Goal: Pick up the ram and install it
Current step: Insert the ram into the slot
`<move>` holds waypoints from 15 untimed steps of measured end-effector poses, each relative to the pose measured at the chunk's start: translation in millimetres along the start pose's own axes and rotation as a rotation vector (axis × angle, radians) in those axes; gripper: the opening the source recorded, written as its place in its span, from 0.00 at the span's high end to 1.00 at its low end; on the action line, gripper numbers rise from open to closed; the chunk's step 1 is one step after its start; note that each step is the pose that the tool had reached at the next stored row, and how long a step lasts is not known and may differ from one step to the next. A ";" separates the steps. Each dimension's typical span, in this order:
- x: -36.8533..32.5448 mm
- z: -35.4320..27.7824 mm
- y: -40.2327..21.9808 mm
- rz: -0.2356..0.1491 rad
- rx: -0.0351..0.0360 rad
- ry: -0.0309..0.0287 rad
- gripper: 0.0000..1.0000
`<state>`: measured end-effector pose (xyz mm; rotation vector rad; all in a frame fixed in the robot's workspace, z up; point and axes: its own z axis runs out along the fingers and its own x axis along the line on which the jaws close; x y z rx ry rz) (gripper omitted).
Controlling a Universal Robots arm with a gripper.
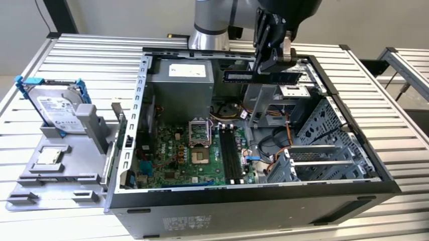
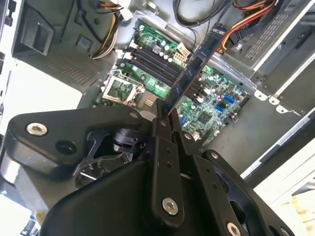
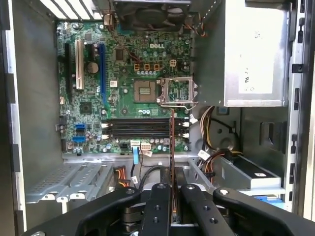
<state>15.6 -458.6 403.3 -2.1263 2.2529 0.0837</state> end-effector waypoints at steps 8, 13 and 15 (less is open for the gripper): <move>0.0 0.0 0.0 0.132 0.0090 -0.0014 1.00; 0.0 0.0 0.0 0.214 0.0146 -0.0017 1.00; 0.1 -0.1 0.0 0.243 0.0167 -0.0017 1.00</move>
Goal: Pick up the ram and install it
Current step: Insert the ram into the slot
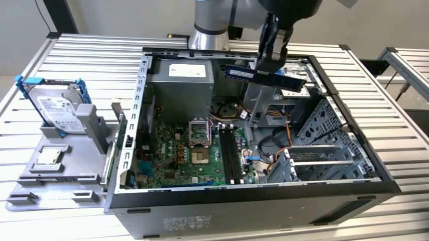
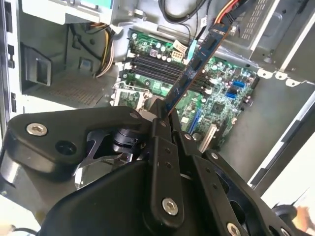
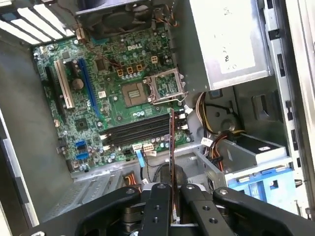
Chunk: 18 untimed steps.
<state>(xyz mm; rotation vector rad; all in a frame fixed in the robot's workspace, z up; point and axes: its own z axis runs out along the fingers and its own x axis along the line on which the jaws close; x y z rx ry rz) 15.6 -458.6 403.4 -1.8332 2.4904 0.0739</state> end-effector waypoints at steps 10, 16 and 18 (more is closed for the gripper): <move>0.0 0.1 0.0 0.154 0.0113 0.0009 1.00; 0.0 0.1 0.0 0.241 0.0171 0.0002 1.00; 0.0 0.1 0.0 0.273 0.0192 0.0000 1.00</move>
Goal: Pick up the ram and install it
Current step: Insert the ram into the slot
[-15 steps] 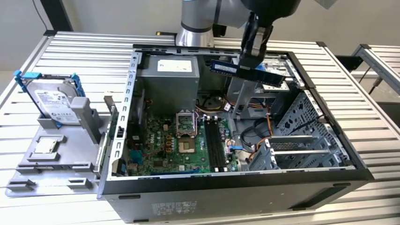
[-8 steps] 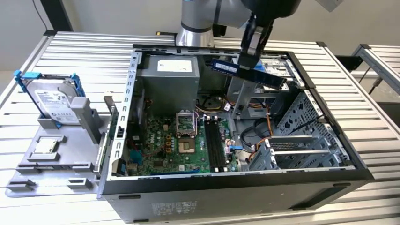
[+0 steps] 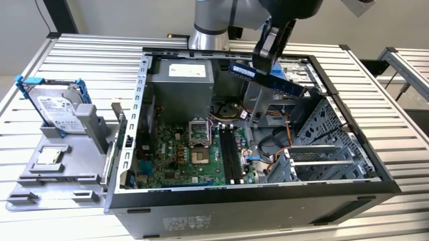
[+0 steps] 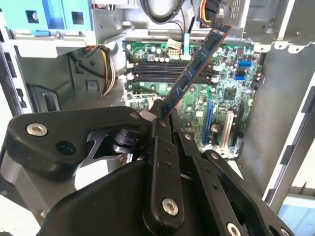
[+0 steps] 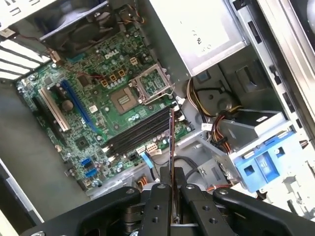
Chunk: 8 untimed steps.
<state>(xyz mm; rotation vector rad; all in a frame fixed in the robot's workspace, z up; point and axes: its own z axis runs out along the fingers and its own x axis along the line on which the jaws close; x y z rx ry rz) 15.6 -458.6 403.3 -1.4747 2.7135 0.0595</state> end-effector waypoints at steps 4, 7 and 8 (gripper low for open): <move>0.0 0.0 0.0 0.061 0.0040 -0.0004 1.00; 0.0 0.0 0.0 0.106 0.0070 -0.0006 1.00; 0.0 0.0 0.0 0.122 0.0081 -0.0007 1.00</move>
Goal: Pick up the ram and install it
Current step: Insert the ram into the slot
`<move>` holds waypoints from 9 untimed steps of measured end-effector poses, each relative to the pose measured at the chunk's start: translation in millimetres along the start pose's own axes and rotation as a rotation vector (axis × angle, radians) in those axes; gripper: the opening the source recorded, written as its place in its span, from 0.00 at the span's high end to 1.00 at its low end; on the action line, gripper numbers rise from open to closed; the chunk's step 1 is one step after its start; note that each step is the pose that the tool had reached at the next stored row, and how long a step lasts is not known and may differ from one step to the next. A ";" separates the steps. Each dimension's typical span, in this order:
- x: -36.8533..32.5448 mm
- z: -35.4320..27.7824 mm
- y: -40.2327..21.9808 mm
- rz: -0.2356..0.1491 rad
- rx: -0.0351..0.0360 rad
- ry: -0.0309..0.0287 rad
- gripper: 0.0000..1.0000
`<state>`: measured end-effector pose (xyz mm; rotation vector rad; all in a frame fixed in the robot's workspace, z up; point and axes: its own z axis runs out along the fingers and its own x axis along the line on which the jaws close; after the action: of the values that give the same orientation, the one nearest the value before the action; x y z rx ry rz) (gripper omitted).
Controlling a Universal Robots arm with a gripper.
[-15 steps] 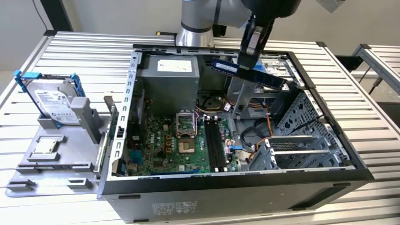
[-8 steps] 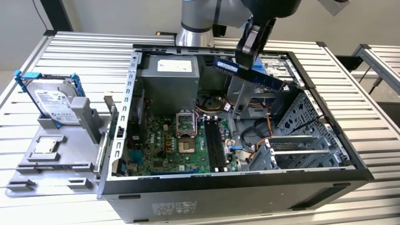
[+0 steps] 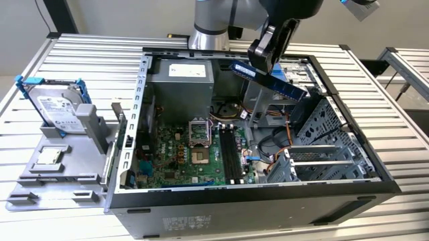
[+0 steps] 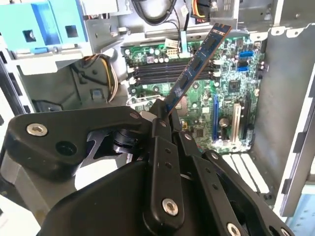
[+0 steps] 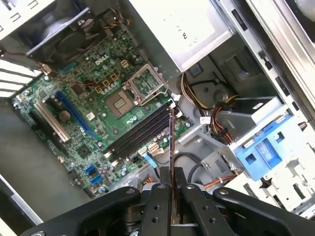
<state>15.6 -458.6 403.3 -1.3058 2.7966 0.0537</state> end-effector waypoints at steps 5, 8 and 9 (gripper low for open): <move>0.0 0.0 0.0 0.077 0.0055 0.0000 1.00; 0.0 0.0 0.0 0.123 0.0086 -0.0002 1.00; 0.0 0.0 0.0 0.138 0.0097 -0.0003 1.00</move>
<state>15.6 -458.6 403.3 -1.1081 2.8788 0.0461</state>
